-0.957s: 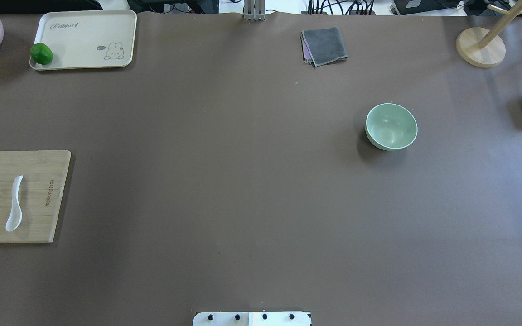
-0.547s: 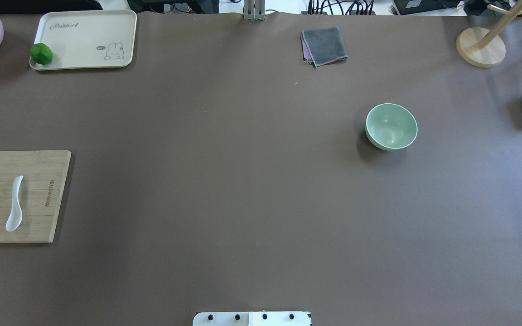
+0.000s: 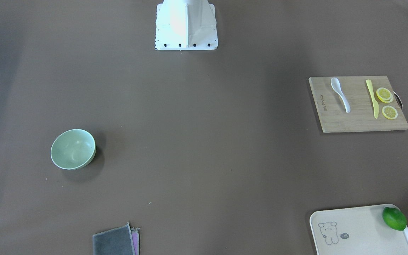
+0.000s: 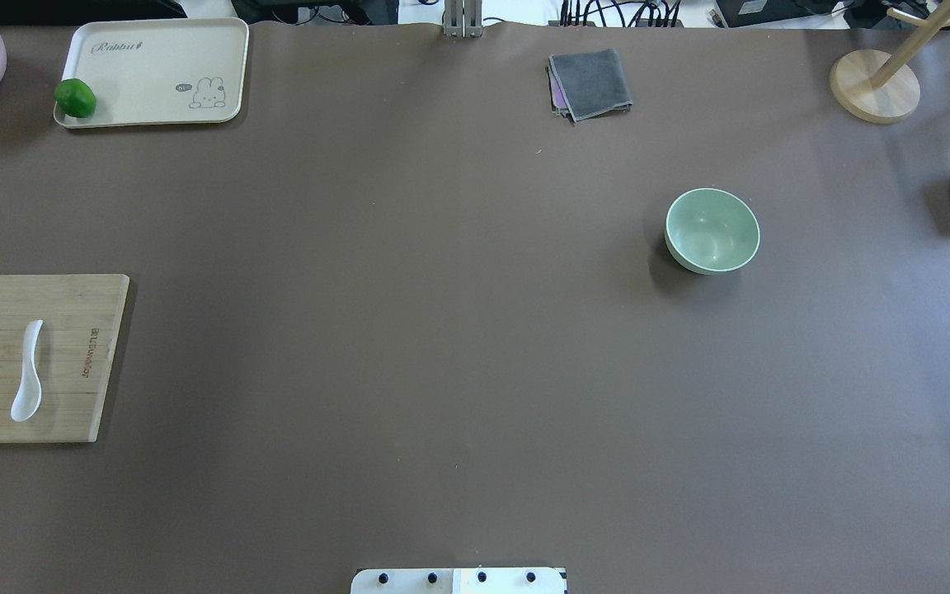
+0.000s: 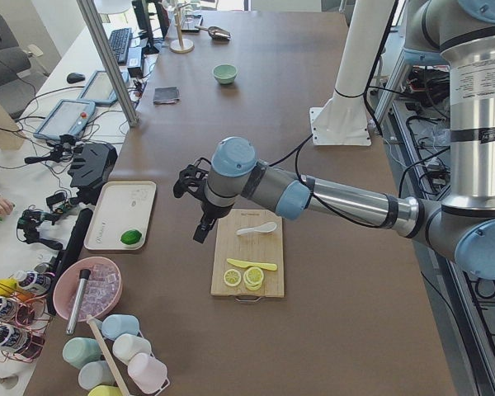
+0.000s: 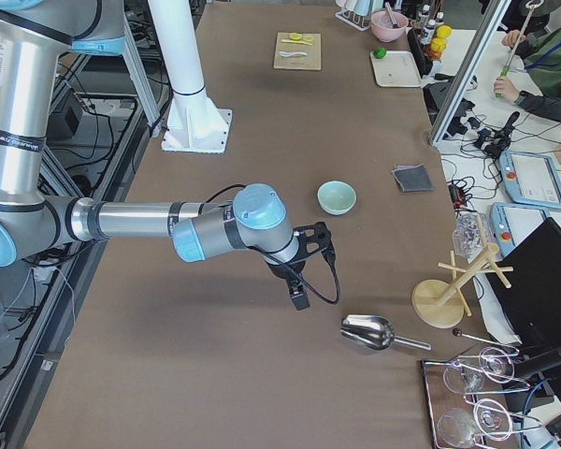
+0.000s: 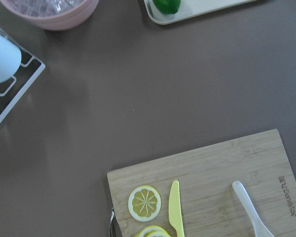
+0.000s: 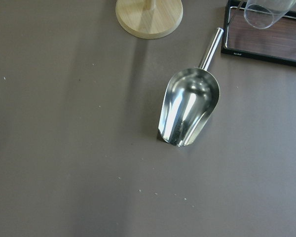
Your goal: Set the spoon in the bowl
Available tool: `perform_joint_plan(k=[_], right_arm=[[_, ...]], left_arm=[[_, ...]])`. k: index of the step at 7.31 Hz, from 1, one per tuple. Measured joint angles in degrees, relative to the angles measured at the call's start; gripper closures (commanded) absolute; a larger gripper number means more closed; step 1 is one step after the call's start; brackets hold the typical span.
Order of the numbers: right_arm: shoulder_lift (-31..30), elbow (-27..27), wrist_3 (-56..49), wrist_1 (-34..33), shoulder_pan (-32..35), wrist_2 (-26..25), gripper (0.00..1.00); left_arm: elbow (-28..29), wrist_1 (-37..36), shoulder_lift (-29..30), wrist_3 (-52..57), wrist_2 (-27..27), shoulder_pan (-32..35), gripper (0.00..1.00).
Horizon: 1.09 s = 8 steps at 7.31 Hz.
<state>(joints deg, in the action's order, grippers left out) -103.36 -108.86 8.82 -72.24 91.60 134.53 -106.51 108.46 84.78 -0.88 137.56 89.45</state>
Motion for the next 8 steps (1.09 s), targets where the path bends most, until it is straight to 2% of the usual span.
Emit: perform_joint_plan(k=[2,3,4,6,8], right_arm=[[2.2,-0.5,11.2,0.9,-6.8,0.1,0.04],[3.0,-0.4,19.4,3.8,-12.0,-2.4,0.05],[3.4,-0.2,29.0,8.7,-18.3,-6.3,0.05],[6.0,0.6,48.0,16.6,-32.9,-18.0,0.09],[11.7,4.6,59.0,18.4,-42.7,-27.4,0.16]], left_arm=[[1.3,5.5,-0.2,-1.8,3.4,-0.2,0.02],[1.9,10.2,-1.5,-2.2,4.0,-0.4,0.02],[3.0,13.9,-2.6,-2.4,4.3,-0.5,0.02],[4.0,16.4,-3.2,-2.6,4.4,-0.6,0.02],[4.1,16.7,-3.3,-2.6,4.4,-0.7,0.02]])
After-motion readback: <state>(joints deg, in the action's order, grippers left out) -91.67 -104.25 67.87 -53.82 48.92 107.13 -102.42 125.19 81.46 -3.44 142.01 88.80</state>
